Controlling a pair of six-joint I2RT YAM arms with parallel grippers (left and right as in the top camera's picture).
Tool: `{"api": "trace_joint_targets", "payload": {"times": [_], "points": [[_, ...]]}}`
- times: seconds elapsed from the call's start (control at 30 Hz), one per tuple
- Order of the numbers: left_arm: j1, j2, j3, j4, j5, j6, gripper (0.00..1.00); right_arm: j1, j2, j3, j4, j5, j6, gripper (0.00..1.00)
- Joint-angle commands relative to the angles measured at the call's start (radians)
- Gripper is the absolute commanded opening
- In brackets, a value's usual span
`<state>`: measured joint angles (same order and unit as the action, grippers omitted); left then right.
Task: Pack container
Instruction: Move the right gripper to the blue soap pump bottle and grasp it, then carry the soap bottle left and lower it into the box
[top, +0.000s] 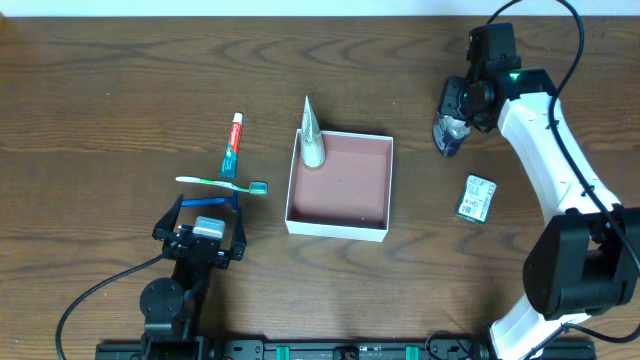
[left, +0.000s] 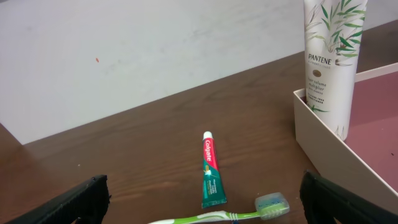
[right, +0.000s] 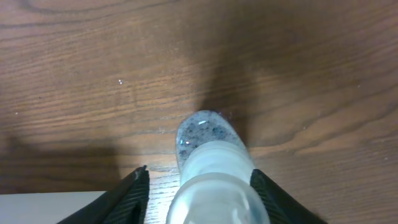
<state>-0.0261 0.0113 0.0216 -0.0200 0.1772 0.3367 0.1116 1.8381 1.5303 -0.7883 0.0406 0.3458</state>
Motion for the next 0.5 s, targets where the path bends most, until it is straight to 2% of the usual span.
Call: {"api": "trace_joint_targets", "payload": {"times": [0.0,0.23,0.47], "points": [[0.005,-0.001,-0.018,-0.032,0.014,-0.009,0.98,-0.013,0.0,-0.006,0.011,0.018,-0.058,0.49],[0.005,-0.001,-0.018,-0.032,0.014,-0.009,0.98,-0.013,0.0,-0.006,0.018,0.037,-0.119,0.27],[0.005,-0.001,-0.018,-0.032,0.014,-0.009,0.98,-0.013,0.0,-0.006,0.021,0.037,-0.224,0.1]]}}
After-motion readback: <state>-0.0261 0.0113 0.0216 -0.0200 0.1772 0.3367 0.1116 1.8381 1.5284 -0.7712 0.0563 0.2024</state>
